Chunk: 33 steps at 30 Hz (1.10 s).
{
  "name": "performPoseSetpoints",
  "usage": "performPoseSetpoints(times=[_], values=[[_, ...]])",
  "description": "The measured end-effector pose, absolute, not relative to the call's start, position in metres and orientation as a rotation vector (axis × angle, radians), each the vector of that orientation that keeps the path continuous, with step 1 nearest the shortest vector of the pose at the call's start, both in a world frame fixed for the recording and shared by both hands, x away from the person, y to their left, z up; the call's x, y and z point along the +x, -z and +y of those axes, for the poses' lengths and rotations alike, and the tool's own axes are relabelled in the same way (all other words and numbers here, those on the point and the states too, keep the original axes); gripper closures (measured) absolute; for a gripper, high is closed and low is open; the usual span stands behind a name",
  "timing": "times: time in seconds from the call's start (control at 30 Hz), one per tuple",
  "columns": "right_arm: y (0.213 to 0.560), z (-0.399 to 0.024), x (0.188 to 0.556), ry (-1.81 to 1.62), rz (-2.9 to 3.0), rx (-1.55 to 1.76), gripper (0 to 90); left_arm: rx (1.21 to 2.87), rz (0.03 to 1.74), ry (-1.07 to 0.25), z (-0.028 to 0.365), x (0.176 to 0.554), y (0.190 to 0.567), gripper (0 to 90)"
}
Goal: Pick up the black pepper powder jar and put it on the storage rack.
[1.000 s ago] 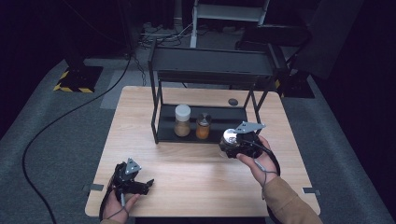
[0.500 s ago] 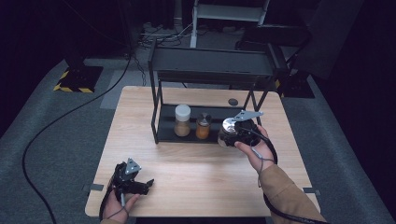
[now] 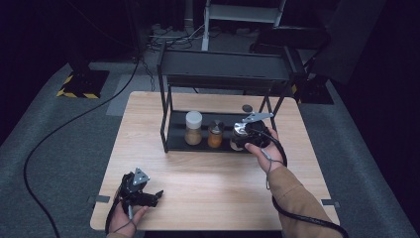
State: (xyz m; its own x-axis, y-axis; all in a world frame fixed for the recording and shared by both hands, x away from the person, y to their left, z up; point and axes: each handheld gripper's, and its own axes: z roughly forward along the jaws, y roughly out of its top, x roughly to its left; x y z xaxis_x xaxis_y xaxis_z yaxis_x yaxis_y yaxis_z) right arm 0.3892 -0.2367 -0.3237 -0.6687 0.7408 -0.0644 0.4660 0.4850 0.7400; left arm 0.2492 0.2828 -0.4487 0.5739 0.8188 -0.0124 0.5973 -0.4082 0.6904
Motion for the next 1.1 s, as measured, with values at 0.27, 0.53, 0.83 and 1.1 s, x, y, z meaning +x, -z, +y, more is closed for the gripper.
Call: performPoseSetpoints(times=[0.27, 0.53, 0.83, 1.1], values=[[0.339, -0.233, 0.404, -0.988, 2.361, 1.041, 31.2, 2.149, 1.124, -0.435, 0.283, 0.249, 0.449, 0.5], [0.354, -0.230, 0.415, -0.972, 2.359, 1.086, 31.2, 2.149, 1.124, -0.435, 0.283, 0.249, 0.449, 0.4], [0.369, -0.231, 0.424, -0.957, 2.338, 1.135, 31.2, 2.148, 1.125, -0.436, 0.283, 0.249, 0.449, 0.5], [0.376, -0.230, 0.429, -0.951, 2.331, 1.158, 31.2, 2.148, 1.125, -0.436, 0.283, 0.249, 0.449, 0.5]])
